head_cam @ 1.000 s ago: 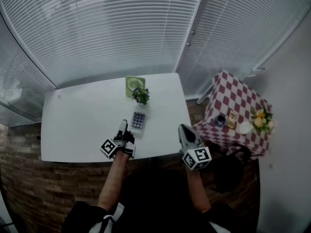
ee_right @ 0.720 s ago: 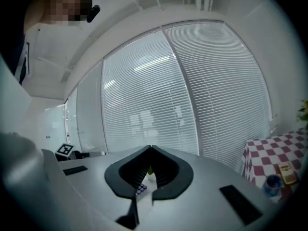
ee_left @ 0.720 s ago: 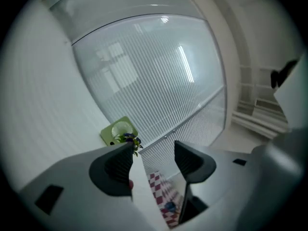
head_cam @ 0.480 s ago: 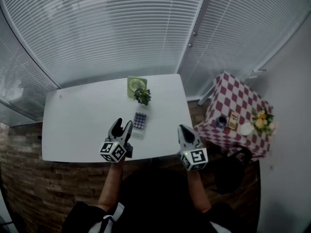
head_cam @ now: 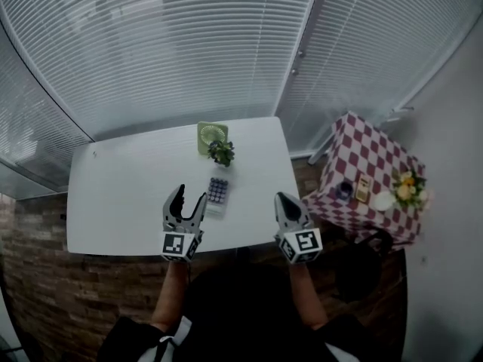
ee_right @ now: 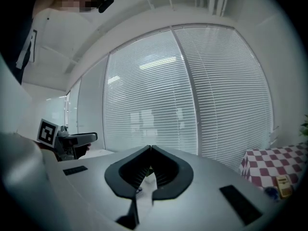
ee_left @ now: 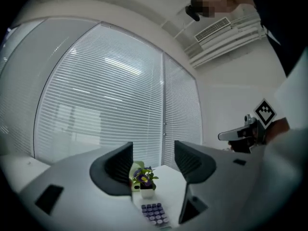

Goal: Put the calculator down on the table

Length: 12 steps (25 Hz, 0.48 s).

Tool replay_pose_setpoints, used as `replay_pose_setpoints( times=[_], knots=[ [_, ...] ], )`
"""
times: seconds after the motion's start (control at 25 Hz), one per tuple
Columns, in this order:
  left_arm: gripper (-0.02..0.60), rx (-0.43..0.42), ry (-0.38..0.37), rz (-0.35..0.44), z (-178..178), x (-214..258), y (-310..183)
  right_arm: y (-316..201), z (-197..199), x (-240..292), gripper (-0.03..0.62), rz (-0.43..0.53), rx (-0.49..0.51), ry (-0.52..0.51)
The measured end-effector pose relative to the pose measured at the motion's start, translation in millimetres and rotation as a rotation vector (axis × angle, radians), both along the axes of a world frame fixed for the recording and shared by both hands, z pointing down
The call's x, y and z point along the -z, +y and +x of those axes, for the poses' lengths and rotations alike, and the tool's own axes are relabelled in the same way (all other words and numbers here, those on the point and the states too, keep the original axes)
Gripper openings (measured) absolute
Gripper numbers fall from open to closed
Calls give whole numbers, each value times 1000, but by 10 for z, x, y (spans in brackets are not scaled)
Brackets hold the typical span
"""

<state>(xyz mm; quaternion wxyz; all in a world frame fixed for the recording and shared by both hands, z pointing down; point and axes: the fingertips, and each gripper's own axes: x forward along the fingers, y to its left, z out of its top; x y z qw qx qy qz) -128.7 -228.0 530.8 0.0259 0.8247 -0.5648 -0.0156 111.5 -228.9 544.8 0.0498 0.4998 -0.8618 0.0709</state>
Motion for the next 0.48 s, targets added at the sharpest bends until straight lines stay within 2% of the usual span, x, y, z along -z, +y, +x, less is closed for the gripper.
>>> replay_pose_setpoints(
  times=[0.36,0.4,0.48],
  knots=[
    [252,-43,22,0,25,40,26,3,-49,27,6,8,-2,-1],
    [241,-50,17,10,30,58,34,6,-50,26,6,9,-2,-2],
    [159,-47,1,30,11,97,48,11,-61,27,6,12,-3,-3]
  ],
)
